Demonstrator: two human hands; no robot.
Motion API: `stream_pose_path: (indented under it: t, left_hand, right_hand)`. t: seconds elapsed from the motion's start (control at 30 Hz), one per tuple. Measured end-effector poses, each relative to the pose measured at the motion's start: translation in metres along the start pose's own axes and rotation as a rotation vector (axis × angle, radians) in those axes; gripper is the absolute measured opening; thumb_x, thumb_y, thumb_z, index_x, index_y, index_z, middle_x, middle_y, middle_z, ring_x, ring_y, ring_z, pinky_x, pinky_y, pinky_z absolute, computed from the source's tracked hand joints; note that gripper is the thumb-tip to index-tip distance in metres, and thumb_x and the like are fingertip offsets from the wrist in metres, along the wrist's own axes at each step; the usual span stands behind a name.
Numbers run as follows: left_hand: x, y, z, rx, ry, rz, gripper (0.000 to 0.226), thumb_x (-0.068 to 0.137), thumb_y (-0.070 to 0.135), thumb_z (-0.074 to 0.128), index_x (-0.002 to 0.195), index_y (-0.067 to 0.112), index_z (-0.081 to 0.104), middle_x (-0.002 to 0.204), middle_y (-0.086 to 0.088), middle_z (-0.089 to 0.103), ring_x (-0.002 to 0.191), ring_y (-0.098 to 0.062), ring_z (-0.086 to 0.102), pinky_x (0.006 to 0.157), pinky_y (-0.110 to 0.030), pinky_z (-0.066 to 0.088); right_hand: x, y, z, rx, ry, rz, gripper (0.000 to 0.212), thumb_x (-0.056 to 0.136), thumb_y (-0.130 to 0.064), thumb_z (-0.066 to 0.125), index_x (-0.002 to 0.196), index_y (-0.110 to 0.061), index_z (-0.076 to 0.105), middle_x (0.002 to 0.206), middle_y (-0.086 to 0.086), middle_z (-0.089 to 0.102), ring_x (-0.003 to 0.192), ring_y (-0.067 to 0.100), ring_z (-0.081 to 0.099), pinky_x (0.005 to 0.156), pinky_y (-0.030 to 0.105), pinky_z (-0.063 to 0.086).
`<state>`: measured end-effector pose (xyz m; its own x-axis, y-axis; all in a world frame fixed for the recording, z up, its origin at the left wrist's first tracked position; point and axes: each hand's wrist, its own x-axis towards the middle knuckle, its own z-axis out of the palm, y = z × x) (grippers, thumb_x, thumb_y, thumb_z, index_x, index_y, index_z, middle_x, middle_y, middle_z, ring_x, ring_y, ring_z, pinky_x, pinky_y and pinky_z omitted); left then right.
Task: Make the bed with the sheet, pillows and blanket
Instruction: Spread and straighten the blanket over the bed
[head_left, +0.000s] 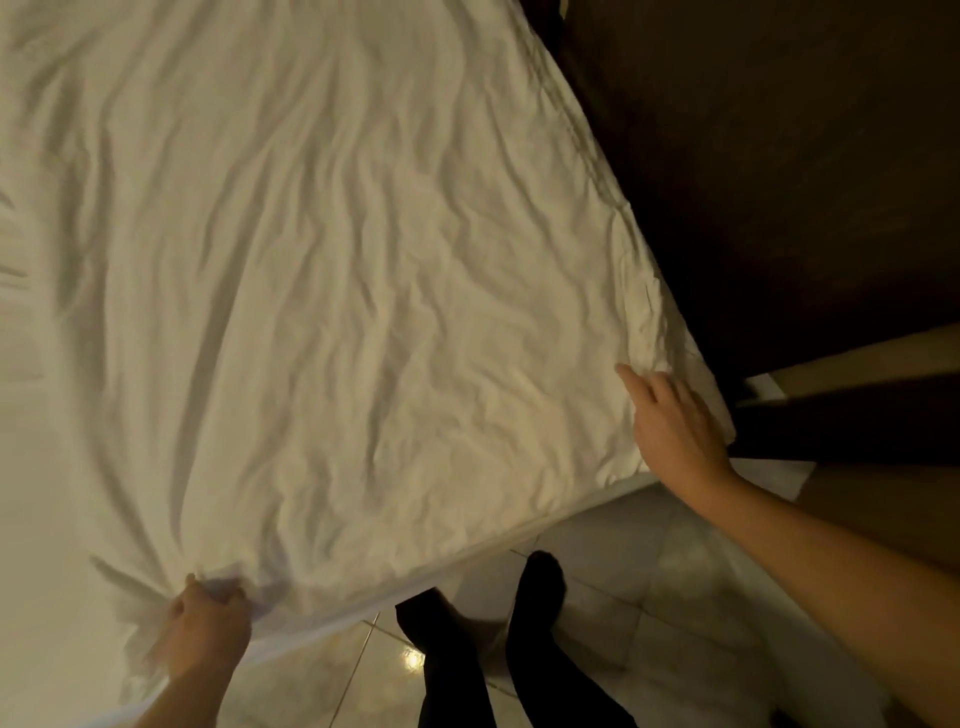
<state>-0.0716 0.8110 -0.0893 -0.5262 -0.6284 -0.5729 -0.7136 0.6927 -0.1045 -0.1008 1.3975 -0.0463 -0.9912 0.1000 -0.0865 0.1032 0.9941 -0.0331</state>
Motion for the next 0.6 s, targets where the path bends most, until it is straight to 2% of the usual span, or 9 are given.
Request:
stream_pose_path:
  t: [0.1, 0.17, 0.3, 0.37, 0.43, 0.47, 0.53, 0.57, 0.6]
  left_hand:
    - [0.002, 0.001, 0.000, 0.000, -0.020, -0.013, 0.062, 0.088, 0.035, 0.067, 0.145, 0.015, 0.050, 0.143, -0.024, 0.055, 0.130, -0.045, 0.056, 0.110, -0.055, 0.041]
    - [0.007, -0.002, 0.002, 0.028, -0.021, -0.018, 0.062, 0.087, 0.036, 0.067, 0.143, 0.016, 0.051, 0.142, -0.024, 0.055, 0.129, -0.045, 0.056, 0.110, -0.057, 0.041]
    - [0.004, 0.001, 0.006, 0.045, 0.001, -0.009, 0.065, 0.087, 0.035, 0.067, 0.144, 0.014, 0.047, 0.144, -0.024, 0.054, 0.129, -0.046, 0.055, 0.109, -0.057, 0.042]
    - [0.004, 0.003, 0.008, 0.037, 0.025, -0.012, 0.065, 0.088, 0.037, 0.067, 0.144, 0.013, 0.046, 0.144, -0.024, 0.054, 0.129, -0.047, 0.055, 0.110, -0.058, 0.041]
    - [0.008, 0.003, 0.012, 0.031, 0.031, -0.023, 0.066, 0.089, 0.040, 0.066, 0.145, 0.012, 0.046, 0.144, -0.025, 0.054, 0.129, -0.048, 0.055, 0.111, -0.060, 0.040]
    - [0.011, 0.001, 0.015, 0.026, 0.036, -0.027, 0.066, 0.088, 0.042, 0.066, 0.144, 0.013, 0.046, 0.143, -0.025, 0.054, 0.128, -0.048, 0.056, 0.112, -0.061, 0.040]
    - [0.009, 0.003, 0.014, 0.038, 0.041, -0.032, 0.068, 0.087, 0.046, 0.066, 0.143, 0.014, 0.045, 0.143, -0.026, 0.054, 0.128, -0.049, 0.056, 0.112, -0.061, 0.040]
    - [0.006, 0.005, 0.012, 0.028, 0.046, -0.028, 0.067, 0.088, 0.045, 0.066, 0.142, 0.013, 0.045, 0.142, -0.026, 0.054, 0.128, -0.049, 0.056, 0.110, -0.059, 0.041]
    - [0.000, 0.009, 0.009, 0.010, 0.044, -0.016, 0.062, 0.090, 0.042, 0.066, 0.139, 0.010, 0.046, 0.140, -0.027, 0.054, 0.126, -0.049, 0.056, 0.106, -0.055, 0.043]
  right_hand:
    - [-0.009, 0.000, 0.005, 0.096, -0.047, -0.073, 0.066, 0.088, 0.000, 0.064, 0.149, -0.019, 0.048, 0.108, 0.008, 0.054, 0.088, 0.030, 0.058, 0.066, 0.043, 0.055]
    - [-0.011, 0.004, 0.004, 0.219, -0.054, -0.082, 0.061, 0.090, 0.001, 0.064, 0.146, -0.018, 0.051, 0.111, 0.005, 0.053, 0.091, 0.026, 0.058, 0.068, 0.041, 0.057]
    - [-0.012, 0.008, -0.012, 0.529, -0.100, -0.012, 0.043, 0.099, -0.023, 0.061, 0.141, -0.021, 0.052, 0.123, -0.004, 0.049, 0.099, 0.014, 0.056, 0.081, 0.031, 0.053]
    - [-0.008, 0.003, -0.015, 0.644, -0.027, 0.176, 0.036, 0.102, -0.026, 0.056, 0.137, -0.019, 0.054, 0.125, -0.003, 0.049, 0.093, 0.011, 0.056, 0.078, 0.027, 0.050]
    - [0.002, -0.001, -0.013, 0.666, 0.070, 0.449, 0.038, 0.104, -0.023, 0.053, 0.141, -0.017, 0.051, 0.134, 0.005, 0.047, 0.099, 0.016, 0.056, 0.076, 0.023, 0.046]
    - [0.007, -0.001, -0.011, 0.679, 0.074, 0.590, 0.044, 0.102, -0.022, 0.055, 0.145, -0.017, 0.046, 0.142, 0.009, 0.044, 0.108, 0.023, 0.057, 0.081, 0.026, 0.045]
    - [0.017, 0.003, -0.005, 0.684, -0.042, 0.808, 0.056, 0.097, -0.024, 0.063, 0.148, -0.014, 0.044, 0.148, 0.014, 0.045, 0.121, 0.033, 0.056, 0.088, 0.036, 0.047]
    - [0.021, 0.004, -0.003, 0.668, -0.107, 0.854, 0.049, 0.094, -0.028, 0.066, 0.139, -0.011, 0.053, 0.137, 0.016, 0.055, 0.117, 0.035, 0.058, 0.085, 0.038, 0.048]
    - [0.022, 0.004, 0.000, 0.637, -0.149, 0.842, 0.035, 0.093, -0.031, 0.067, 0.120, -0.010, 0.063, 0.118, 0.014, 0.065, 0.107, 0.036, 0.062, 0.075, 0.036, 0.047]
